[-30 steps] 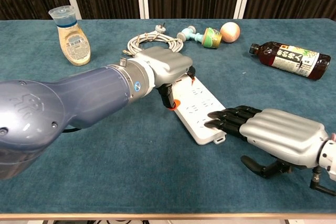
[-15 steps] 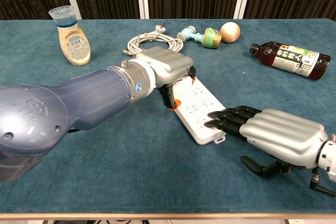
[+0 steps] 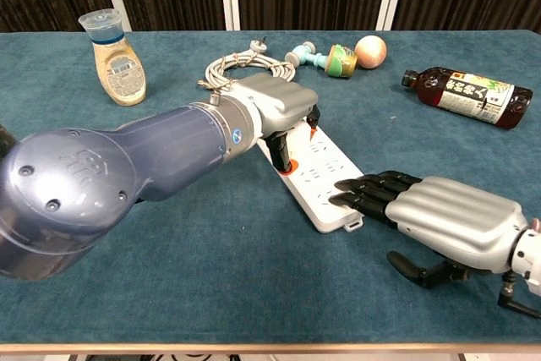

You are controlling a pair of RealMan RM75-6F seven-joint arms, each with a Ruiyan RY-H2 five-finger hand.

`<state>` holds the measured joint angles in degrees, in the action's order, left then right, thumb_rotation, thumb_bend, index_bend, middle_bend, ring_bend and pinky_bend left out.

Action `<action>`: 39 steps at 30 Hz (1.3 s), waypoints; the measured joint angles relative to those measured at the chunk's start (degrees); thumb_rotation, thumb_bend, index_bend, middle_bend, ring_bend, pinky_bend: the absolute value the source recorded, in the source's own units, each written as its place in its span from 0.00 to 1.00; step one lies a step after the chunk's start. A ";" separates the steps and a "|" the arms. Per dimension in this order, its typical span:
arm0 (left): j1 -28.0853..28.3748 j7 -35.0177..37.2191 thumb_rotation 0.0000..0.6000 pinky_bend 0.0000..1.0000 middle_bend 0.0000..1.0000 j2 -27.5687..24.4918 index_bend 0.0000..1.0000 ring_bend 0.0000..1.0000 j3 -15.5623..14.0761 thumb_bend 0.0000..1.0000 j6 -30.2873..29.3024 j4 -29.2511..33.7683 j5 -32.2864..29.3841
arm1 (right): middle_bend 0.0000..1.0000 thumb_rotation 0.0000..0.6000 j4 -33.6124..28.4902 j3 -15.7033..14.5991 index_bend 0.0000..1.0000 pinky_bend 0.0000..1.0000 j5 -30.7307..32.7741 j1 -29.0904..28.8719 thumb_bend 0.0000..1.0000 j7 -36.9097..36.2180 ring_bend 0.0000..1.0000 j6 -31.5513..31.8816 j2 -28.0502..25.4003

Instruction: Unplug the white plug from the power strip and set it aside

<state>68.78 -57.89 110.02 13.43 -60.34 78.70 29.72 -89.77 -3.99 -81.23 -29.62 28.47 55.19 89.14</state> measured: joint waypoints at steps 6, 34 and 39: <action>-0.94 0.06 1.00 0.08 0.79 -1.30 0.72 0.27 -0.91 0.43 -0.45 2.02 0.32 | 0.06 1.00 -0.46 -0.21 0.06 0.00 -0.18 0.17 0.67 0.27 0.00 0.23 -0.15; -1.44 0.87 1.00 0.09 0.82 -2.66 0.76 0.29 0.11 0.44 -2.48 5.94 3.02 | 0.06 1.00 -0.95 -1.12 0.07 0.01 -0.73 0.60 0.67 1.17 0.01 0.14 0.75; -1.24 0.77 1.00 0.09 0.82 -2.71 0.76 0.29 0.43 0.44 -2.67 6.58 3.07 | 0.06 1.00 -0.76 -1.17 0.07 0.01 -0.82 0.66 0.67 1.05 0.01 0.11 1.04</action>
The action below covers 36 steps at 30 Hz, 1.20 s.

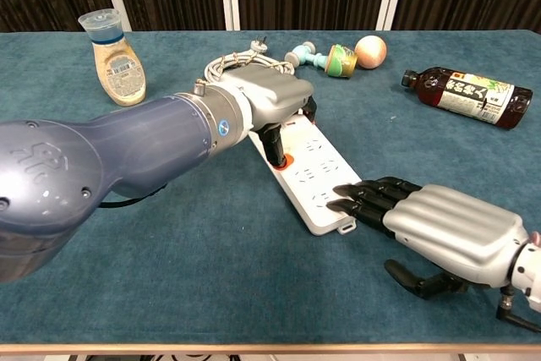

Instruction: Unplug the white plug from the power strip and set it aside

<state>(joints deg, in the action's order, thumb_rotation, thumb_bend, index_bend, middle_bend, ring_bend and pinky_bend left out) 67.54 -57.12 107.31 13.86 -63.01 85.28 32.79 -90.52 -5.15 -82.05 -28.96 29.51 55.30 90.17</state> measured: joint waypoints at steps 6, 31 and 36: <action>0.14 0.08 1.00 0.09 0.83 -0.22 0.76 0.30 0.28 0.44 -0.21 0.76 0.35 | 0.06 1.00 -0.03 -0.03 0.07 0.01 -0.21 -0.03 0.67 0.13 0.01 -0.02 0.21; 0.82 1.31 1.00 0.09 0.83 -3.62 0.76 0.30 3.47 0.44 -1.76 3.04 1.66 | 0.06 1.00 -1.09 0.68 0.07 0.01 -0.77 0.24 0.67 0.71 0.01 1.39 0.17; -0.22 1.48 1.00 0.09 0.82 -6.04 0.76 0.30 2.53 0.44 -2.09 3.64 1.78 | 0.06 1.00 -1.55 1.44 0.07 0.01 -1.30 0.41 0.67 0.53 0.01 2.83 -0.03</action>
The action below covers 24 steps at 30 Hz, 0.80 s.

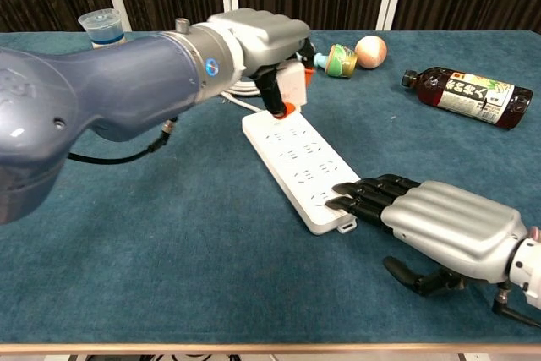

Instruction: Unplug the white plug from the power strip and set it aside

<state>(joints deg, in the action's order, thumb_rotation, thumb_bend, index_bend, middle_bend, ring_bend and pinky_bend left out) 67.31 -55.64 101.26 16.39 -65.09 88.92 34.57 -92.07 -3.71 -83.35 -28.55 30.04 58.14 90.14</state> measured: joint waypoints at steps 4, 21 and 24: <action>-1.57 0.71 1.00 0.09 0.80 -1.96 0.76 0.30 -1.48 0.44 -0.39 0.45 0.55 | 0.06 1.00 -0.47 0.81 0.07 0.01 -0.45 0.16 0.67 -0.34 0.01 1.39 -0.36; -11.41 7.69 1.00 0.01 0.26 -9.36 0.23 0.13 -9.48 0.07 -0.01 -0.41 1.97 | 0.06 1.00 -6.00 5.85 0.00 0.01 -1.84 1.58 0.60 -1.00 0.00 9.54 -5.01; -12.90 9.10 1.00 0.00 0.21 -10.37 0.16 0.11 -10.12 0.06 0.04 -0.33 2.35 | 0.04 1.00 -6.87 6.20 0.00 0.00 -1.54 2.15 0.50 -0.56 0.00 10.60 -6.17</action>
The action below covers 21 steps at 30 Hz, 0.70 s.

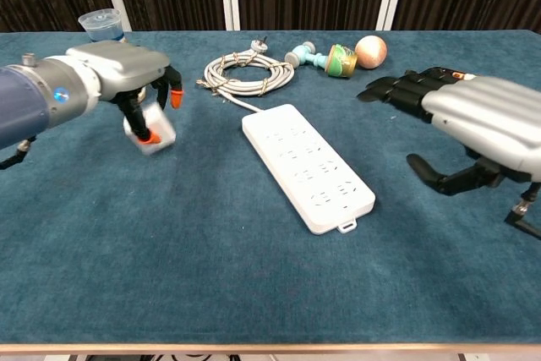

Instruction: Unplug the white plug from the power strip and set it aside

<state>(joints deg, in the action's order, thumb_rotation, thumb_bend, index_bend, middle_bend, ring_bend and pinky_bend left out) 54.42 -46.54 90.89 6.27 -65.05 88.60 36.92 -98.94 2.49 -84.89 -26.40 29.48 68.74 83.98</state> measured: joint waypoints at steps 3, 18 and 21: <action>-1.43 1.94 1.00 0.00 0.18 -0.93 0.14 0.09 -0.22 0.06 -0.63 0.36 1.11 | 0.03 1.00 -0.92 0.41 0.00 0.00 0.41 0.72 0.47 0.35 0.00 1.35 -1.10; -16.27 14.85 1.00 0.00 0.16 -11.17 0.12 0.08 -6.08 0.06 -14.87 14.94 17.38 | 0.00 1.00 -4.29 -0.50 0.00 0.00 -1.61 8.26 0.47 -7.96 0.00 11.93 -10.59; -20.92 17.93 1.00 0.00 0.13 -14.82 0.08 0.05 -8.97 0.06 -18.50 18.59 21.45 | 0.00 1.00 -4.12 -1.46 0.00 0.00 -2.70 10.65 0.47 -11.09 0.00 14.85 -12.93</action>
<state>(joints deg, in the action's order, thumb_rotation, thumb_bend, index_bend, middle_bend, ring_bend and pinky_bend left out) 33.50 -28.61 76.07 -2.70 -83.55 107.19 58.37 -103.06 1.03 -87.59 -15.75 18.39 83.59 71.05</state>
